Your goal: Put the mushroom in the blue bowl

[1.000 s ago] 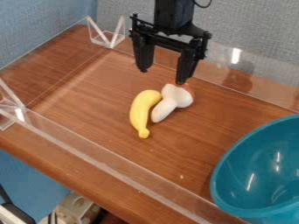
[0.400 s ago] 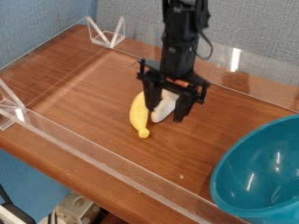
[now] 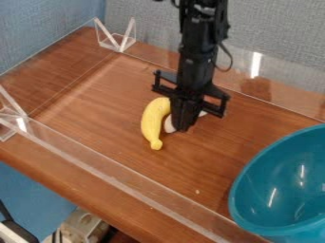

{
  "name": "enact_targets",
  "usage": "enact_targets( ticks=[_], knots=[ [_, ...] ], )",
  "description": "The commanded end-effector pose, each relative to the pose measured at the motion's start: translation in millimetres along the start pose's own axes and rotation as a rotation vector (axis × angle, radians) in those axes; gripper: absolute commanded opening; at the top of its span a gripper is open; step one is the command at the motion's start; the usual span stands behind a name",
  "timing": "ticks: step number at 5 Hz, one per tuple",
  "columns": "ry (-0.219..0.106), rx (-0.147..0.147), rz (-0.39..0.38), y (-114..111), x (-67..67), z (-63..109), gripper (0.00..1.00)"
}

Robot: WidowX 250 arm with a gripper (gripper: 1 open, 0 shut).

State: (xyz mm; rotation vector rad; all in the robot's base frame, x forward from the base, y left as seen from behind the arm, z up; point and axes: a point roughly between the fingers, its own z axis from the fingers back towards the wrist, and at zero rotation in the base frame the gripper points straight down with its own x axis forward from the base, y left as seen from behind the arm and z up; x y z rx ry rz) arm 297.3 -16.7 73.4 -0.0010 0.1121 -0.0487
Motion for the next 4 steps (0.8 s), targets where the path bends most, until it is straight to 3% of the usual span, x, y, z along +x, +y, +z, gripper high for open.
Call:
enact_targets(
  ticks=[1, 2, 3, 4],
  knots=[
    [-0.125, -0.015, -0.031, -8.3, 2.1, 52.4, 0.0],
    [-0.17, -0.033, 0.006, -23.3, -7.0, 72.4, 0.0],
    [-0.161, -0.023, 0.035, -24.9, -9.3, 51.5, 1.0],
    [-0.145, -0.004, 0.028, -28.4, -9.0, 44.4, 0.0]
  ],
)
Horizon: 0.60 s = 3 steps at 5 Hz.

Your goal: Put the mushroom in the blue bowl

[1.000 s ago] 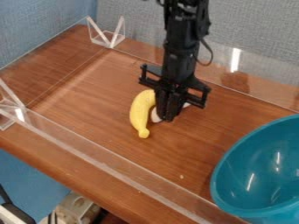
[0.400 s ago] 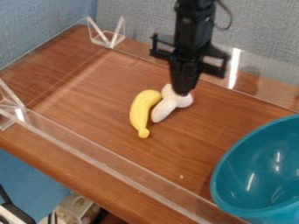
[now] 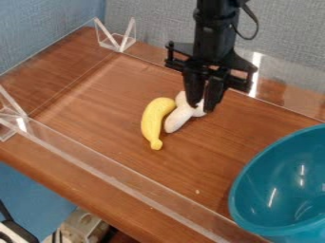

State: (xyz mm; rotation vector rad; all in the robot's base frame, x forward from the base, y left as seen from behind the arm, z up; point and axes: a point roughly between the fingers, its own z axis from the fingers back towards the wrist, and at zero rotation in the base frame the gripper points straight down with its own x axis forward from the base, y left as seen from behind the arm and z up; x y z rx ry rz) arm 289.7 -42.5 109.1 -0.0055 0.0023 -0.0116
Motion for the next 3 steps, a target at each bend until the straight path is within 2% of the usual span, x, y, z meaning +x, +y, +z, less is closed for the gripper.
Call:
enact_targets(
  ticks=[1, 2, 3],
  knots=[
    [-0.032, 0.005, -0.008, -5.2, 3.8, 11.0, 0.0],
    [-0.026, 0.01, 0.046, -7.1, 12.2, 6.3, 0.0],
    [-0.021, 0.015, 0.098, -8.6, 18.6, 0.3, 1.0]
  ],
)
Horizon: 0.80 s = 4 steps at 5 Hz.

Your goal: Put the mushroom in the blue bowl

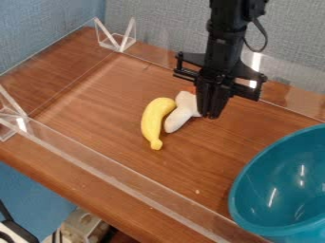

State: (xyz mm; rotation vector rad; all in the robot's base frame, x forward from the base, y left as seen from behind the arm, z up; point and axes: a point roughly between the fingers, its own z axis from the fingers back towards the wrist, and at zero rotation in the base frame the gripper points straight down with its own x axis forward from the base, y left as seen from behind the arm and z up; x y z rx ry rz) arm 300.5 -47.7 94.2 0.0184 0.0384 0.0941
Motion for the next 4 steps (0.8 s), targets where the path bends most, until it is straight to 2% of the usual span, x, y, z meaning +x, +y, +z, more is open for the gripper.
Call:
enact_targets(
  ticks=[1, 2, 3, 4],
  knots=[
    [-0.054, -0.007, 0.039, -6.5, 12.0, 11.7, 0.0],
    [-0.054, 0.0, 0.012, -0.9, 7.9, 4.1, 0.0],
    [-0.054, 0.001, -0.021, 6.5, 4.5, -3.5, 1.0],
    [-0.057, 0.0, -0.058, 2.7, -0.6, -2.4, 0.0]
  ],
)
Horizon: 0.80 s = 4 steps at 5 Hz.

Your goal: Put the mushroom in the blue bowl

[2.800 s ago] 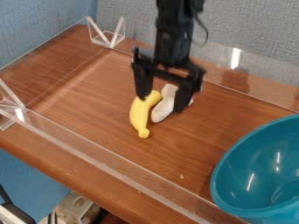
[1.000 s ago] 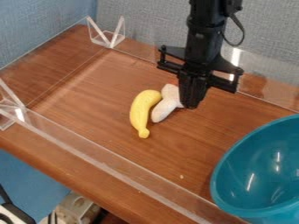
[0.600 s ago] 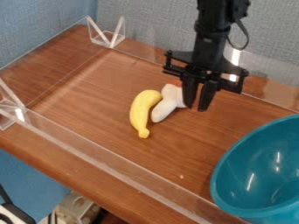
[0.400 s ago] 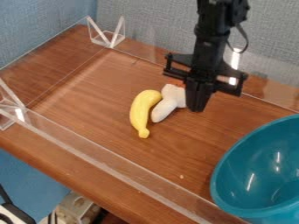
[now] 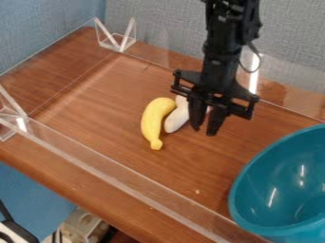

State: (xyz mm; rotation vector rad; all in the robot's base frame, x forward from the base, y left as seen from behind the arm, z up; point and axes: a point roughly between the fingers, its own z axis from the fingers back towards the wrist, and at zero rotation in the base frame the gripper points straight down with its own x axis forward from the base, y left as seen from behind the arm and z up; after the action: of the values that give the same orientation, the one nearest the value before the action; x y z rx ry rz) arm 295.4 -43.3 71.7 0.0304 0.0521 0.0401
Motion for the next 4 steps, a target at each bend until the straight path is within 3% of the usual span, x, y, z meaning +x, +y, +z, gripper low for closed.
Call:
enact_targets(
  ticks=[1, 3, 4],
  knots=[
    [-0.072, -0.009, -0.038, -7.7, -1.7, 18.8, 0.0],
    [-0.089, -0.031, -0.051, -0.2, 6.3, 51.8, 0.0],
    [-0.087, -0.027, -0.049, 4.7, 0.6, 37.7, 1.0]
  ],
)
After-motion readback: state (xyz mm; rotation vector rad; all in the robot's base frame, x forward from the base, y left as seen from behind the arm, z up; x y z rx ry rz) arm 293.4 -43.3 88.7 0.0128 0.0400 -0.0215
